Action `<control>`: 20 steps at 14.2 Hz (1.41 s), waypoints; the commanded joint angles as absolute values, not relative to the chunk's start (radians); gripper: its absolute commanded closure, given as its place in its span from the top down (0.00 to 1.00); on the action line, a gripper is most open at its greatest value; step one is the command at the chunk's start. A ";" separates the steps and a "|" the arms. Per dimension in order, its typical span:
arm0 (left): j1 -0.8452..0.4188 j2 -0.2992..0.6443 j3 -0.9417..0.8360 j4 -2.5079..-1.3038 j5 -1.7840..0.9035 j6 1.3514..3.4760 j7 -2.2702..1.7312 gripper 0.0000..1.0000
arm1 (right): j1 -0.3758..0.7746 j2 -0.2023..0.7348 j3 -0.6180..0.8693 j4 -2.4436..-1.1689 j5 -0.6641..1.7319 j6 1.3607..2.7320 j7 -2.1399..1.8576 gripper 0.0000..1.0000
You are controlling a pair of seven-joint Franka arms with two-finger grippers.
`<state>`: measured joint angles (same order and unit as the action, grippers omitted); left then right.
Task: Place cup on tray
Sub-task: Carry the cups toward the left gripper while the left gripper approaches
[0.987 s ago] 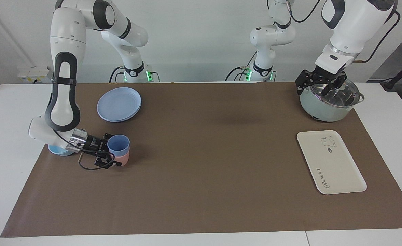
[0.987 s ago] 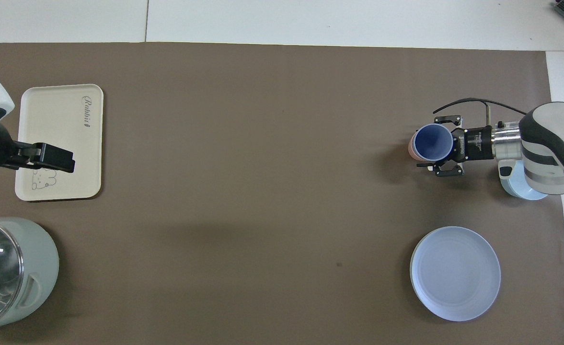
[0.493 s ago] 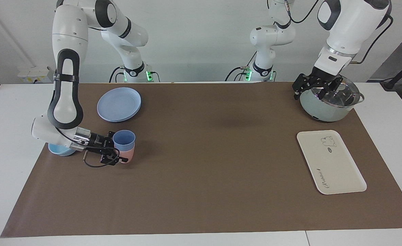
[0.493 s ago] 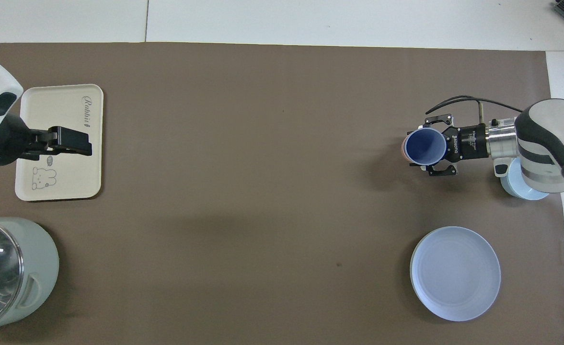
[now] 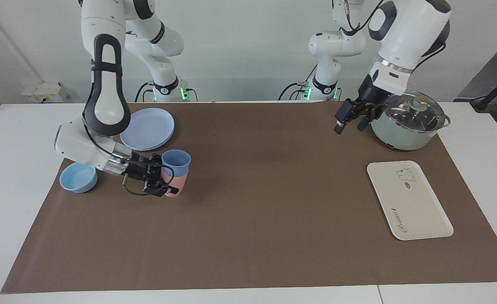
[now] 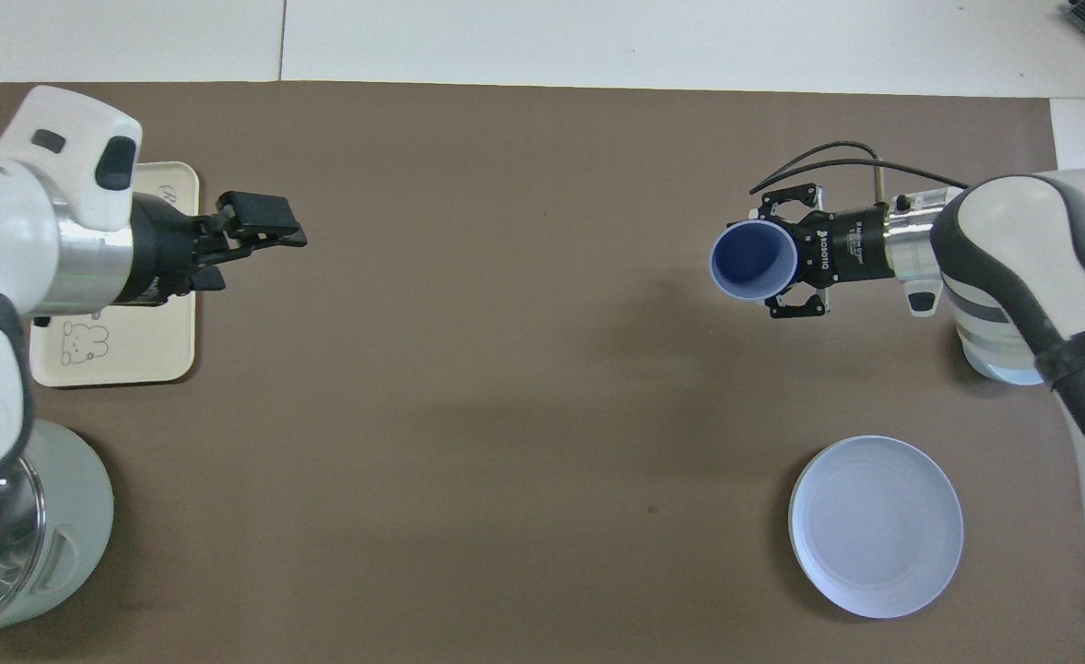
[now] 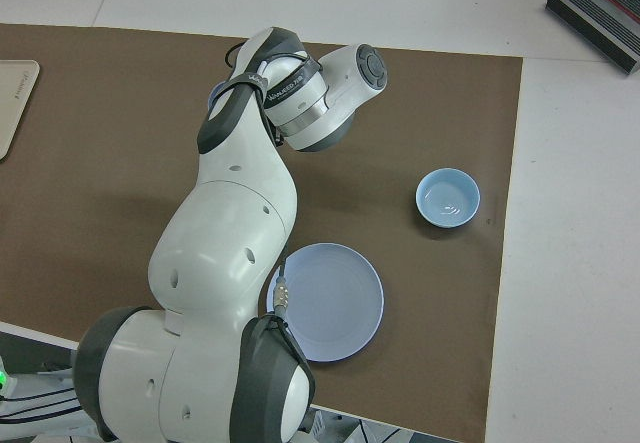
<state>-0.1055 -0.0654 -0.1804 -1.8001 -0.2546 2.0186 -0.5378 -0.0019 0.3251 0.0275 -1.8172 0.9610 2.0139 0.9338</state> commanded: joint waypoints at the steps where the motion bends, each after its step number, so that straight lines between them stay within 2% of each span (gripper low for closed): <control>1: -0.216 -0.120 -0.166 -1.888 -0.273 2.100 -0.639 1.00 | 0.081 0.269 0.023 -1.856 0.969 2.107 1.032 0.00; 4: -0.316 -0.129 -0.164 -1.913 -0.273 2.189 -0.793 0.99 | 0.136 0.239 0.023 -1.856 0.968 2.128 1.121 0.00; 8: -0.419 -0.115 -0.164 -1.921 -0.273 2.314 -0.914 0.75 | 0.189 0.226 0.023 -1.855 0.960 2.129 1.184 0.00; 15: -0.497 -0.005 -0.166 -1.904 -0.270 2.477 -0.953 0.73 | 0.241 0.193 0.023 -1.852 0.927 2.183 1.324 0.00; 16: -0.509 0.005 -0.166 -1.899 -0.270 2.480 -0.956 0.72 | 0.242 0.193 0.025 -1.852 0.927 2.195 1.327 0.00; 17: -0.518 0.024 -0.166 -1.884 -0.267 2.491 -0.972 0.65 | 0.244 0.195 0.026 -1.848 0.925 2.212 1.345 0.00; 20: -0.520 0.061 -0.164 -1.849 -0.262 2.528 -1.008 0.64 | 0.271 0.198 0.026 -1.848 0.925 2.258 1.368 0.00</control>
<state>-0.4978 0.0331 -0.1822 -1.8829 -0.2567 2.5024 -0.9773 0.2512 0.2196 0.0266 -1.8287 0.9457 2.2209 1.3280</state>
